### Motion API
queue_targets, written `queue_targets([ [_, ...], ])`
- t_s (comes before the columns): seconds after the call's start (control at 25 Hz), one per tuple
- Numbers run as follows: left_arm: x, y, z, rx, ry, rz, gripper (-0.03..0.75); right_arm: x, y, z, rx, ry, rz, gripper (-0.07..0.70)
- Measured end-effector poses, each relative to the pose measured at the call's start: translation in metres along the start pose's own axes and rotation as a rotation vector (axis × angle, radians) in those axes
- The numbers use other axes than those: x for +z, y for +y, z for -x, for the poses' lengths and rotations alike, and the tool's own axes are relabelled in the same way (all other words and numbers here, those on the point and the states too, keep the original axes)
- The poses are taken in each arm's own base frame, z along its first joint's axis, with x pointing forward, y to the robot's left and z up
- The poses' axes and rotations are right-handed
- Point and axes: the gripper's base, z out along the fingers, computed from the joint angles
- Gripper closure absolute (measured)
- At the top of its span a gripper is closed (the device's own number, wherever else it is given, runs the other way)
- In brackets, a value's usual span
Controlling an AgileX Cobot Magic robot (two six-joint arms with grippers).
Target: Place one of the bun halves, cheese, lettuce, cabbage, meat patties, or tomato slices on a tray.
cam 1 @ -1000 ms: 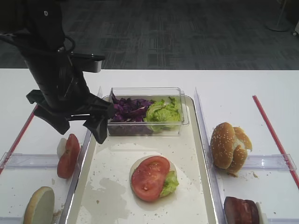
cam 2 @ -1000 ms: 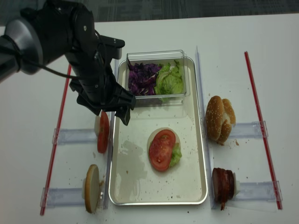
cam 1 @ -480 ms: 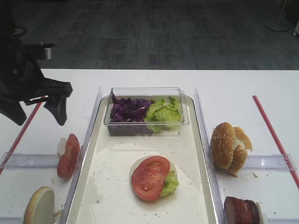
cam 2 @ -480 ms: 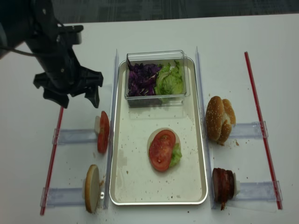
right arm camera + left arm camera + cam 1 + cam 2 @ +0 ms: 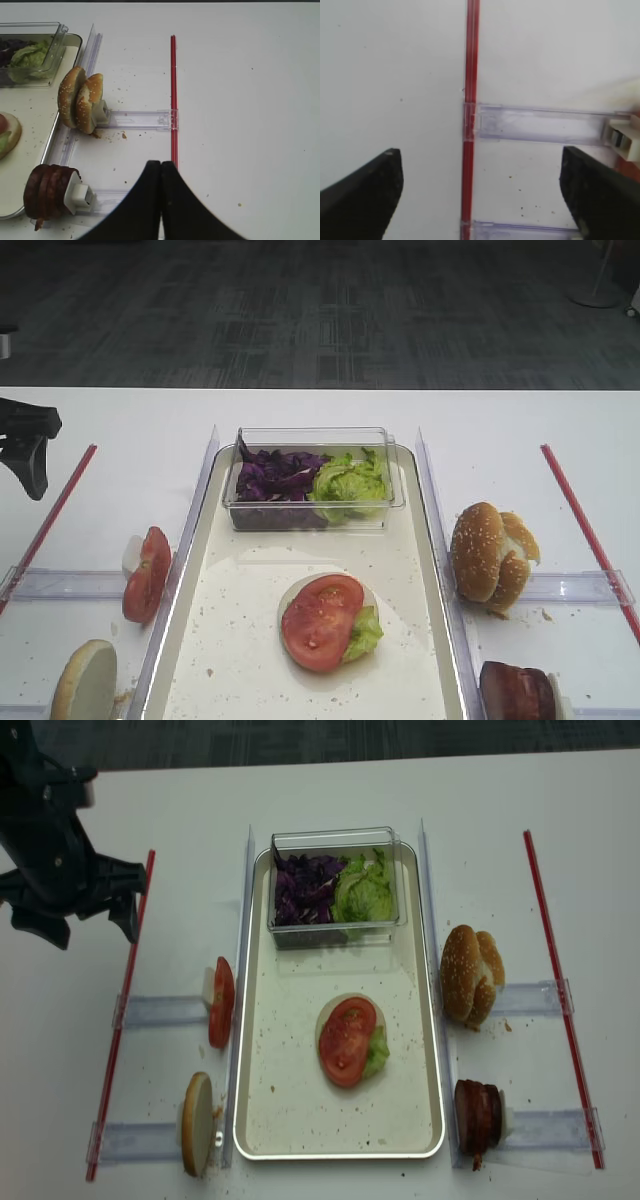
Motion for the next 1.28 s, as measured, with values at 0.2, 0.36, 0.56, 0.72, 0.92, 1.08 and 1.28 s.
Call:
queue_targets([
  [0.2,0.000,0.001,-0.001,0.006,0.016,0.016,0.130,0.000,0.000,0.000,0.000,0.000,0.000,0.595],
  [0.36,-0.002,0.003,-0.011,0.008,0.031,0.022,0.132,0.000,0.000,0.000,0.000,0.000,0.000,0.595],
  [0.56,-0.008,0.006,-0.045,0.010,0.038,0.026,0.137,0.000,0.000,0.000,0.000,0.000,0.000,0.595],
  [0.72,-0.009,0.010,-0.080,0.006,0.041,0.028,0.137,0.000,0.000,0.000,0.000,0.000,0.000,0.595],
  [0.92,-0.014,0.013,-0.127,-0.015,0.006,0.015,0.138,0.000,0.000,0.000,-0.004,0.000,0.000,0.595],
  [1.08,-0.021,0.015,-0.158,-0.025,-0.048,-0.003,0.138,0.000,0.000,0.000,-0.004,0.000,0.000,0.595],
  [1.28,-0.026,0.017,-0.190,-0.035,-0.126,-0.021,0.138,0.000,0.000,0.000,-0.004,0.000,0.000,0.595],
])
